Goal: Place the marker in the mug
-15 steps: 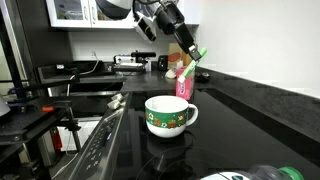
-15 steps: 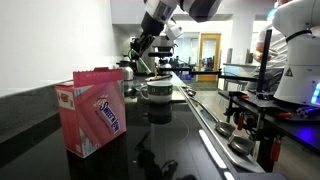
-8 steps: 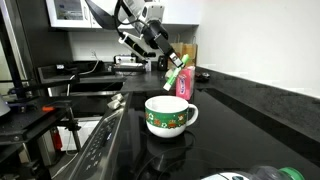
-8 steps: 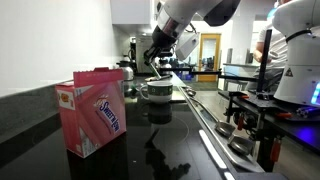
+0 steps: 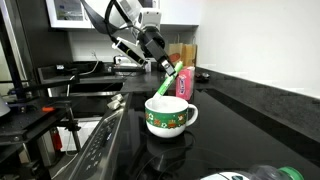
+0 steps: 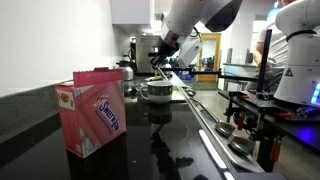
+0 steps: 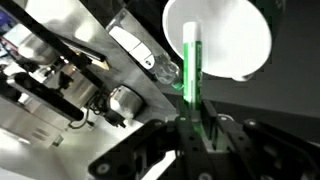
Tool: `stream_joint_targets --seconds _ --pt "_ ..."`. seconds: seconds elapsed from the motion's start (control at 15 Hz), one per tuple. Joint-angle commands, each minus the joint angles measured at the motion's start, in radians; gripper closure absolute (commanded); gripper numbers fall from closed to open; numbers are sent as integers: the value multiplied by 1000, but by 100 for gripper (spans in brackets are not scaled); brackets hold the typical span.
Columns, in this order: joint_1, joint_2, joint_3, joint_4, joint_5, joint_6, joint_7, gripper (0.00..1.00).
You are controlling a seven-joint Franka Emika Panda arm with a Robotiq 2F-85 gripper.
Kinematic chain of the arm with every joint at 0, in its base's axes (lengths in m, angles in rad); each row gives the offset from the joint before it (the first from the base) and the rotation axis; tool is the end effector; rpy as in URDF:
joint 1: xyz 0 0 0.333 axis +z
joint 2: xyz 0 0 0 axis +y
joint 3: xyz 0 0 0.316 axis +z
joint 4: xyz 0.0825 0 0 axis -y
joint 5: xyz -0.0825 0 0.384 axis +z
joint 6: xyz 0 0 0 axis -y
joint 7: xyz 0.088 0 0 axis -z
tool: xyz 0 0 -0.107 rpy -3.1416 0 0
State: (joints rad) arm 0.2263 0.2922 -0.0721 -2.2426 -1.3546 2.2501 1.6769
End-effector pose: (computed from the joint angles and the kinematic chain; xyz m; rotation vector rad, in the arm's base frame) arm 0.5274 0.0538 0.2295 2.2503 -0.5077 0.7111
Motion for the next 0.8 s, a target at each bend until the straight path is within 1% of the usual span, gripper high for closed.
stream_joint_targets --seconds 0.0,0.27,0.33,0.4,0.53,0.6,0.73 --pt "-60 28 56 4 -61 -21 24 95" --pt "-97 58 87 2 -43 -6 -19 95" --pt "-105 62 93 2 -34 -1 -36 56" --pt "-112 63 98 1 -31 6 -44 55" --pt "-127 51 107 -3 -15 26 -73 42" --pt "-137 41 113 -4 -3 43 -115 32" --pt "-169 15 131 -11 93 108 -293 19"
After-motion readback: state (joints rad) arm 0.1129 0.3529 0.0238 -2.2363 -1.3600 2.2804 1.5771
